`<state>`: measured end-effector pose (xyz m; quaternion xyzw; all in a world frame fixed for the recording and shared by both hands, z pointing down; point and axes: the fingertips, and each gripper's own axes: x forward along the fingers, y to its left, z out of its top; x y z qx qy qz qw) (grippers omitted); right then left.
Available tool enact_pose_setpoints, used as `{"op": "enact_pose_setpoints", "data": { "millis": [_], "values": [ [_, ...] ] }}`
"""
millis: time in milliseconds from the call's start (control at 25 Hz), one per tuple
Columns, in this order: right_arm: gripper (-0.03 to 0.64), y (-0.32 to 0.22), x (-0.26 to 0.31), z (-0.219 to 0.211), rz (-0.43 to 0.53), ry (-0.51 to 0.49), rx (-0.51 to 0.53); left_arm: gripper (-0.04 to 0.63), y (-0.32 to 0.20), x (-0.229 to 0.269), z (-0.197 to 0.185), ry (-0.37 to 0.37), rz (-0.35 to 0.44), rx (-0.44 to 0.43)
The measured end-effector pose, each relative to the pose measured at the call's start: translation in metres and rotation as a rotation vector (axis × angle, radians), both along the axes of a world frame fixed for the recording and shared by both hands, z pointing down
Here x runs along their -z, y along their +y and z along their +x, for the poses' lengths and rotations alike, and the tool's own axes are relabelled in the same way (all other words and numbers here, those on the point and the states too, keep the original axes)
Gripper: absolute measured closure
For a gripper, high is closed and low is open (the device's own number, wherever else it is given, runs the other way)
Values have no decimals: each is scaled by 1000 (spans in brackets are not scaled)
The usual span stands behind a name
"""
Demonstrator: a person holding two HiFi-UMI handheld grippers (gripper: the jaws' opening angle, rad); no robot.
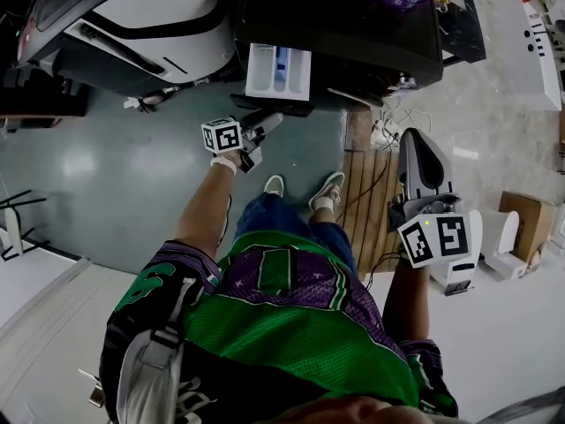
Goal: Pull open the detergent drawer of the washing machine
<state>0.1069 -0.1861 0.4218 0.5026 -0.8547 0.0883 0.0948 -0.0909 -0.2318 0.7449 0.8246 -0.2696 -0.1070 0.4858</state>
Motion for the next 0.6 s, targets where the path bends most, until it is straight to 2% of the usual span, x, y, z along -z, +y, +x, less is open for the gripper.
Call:
{"op": "enact_pose_setpoints", "data": {
  "millis": [280,600],
  "values": [
    [615,2,-2,-6,7,-16,-2,367,14,-2,-6,-5,-9,2],
    [615,12,2,-23,22,-40,5,365,24,19,-13,-22,19,-10]
  ]
}}
